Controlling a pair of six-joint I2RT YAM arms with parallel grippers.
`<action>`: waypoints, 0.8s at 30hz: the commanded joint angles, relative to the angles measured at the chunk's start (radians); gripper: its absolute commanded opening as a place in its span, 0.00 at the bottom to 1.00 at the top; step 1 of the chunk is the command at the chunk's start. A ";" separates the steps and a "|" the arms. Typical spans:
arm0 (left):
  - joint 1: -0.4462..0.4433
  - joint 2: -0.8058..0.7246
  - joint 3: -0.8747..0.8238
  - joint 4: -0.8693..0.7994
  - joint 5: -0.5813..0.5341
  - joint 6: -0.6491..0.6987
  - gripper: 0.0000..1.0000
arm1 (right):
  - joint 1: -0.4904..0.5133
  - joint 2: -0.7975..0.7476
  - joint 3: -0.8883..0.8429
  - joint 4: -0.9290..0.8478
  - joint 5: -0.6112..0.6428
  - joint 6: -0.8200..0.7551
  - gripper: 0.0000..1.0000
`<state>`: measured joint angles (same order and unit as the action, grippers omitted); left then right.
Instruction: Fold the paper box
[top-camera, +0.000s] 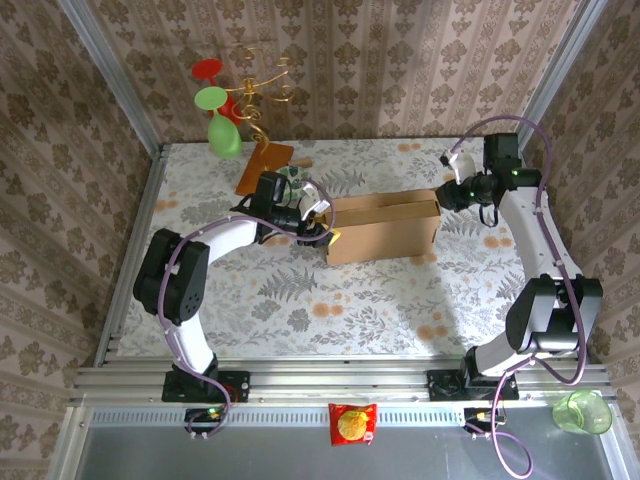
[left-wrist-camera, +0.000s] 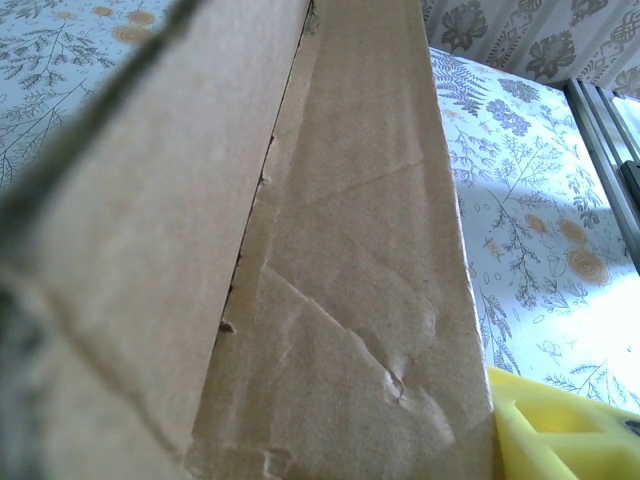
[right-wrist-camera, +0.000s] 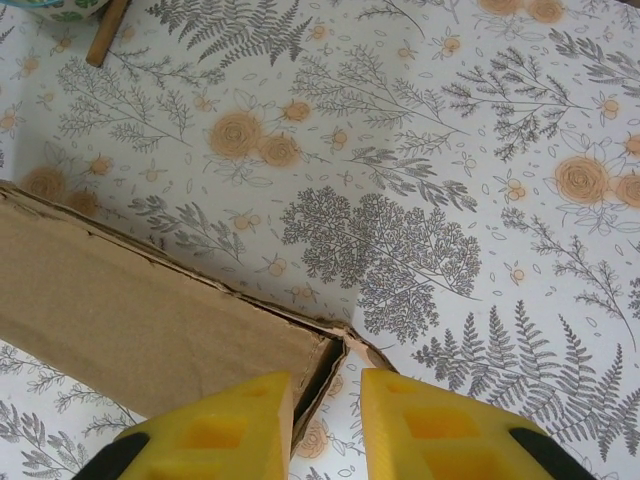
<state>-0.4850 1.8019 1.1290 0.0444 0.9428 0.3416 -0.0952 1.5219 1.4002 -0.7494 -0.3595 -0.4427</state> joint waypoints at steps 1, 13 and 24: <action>-0.006 0.010 0.023 -0.036 0.010 0.019 0.59 | 0.000 0.007 0.011 -0.034 0.028 -0.003 0.25; -0.004 0.014 0.029 -0.034 0.011 0.018 0.59 | 0.005 0.062 0.043 -0.047 0.000 0.045 0.21; -0.002 0.012 0.025 -0.030 0.007 0.016 0.58 | 0.006 0.101 0.129 -0.108 -0.065 0.093 0.04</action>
<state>-0.4847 1.8019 1.1343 0.0345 0.9417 0.3416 -0.0952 1.6073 1.4933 -0.8051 -0.3786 -0.3622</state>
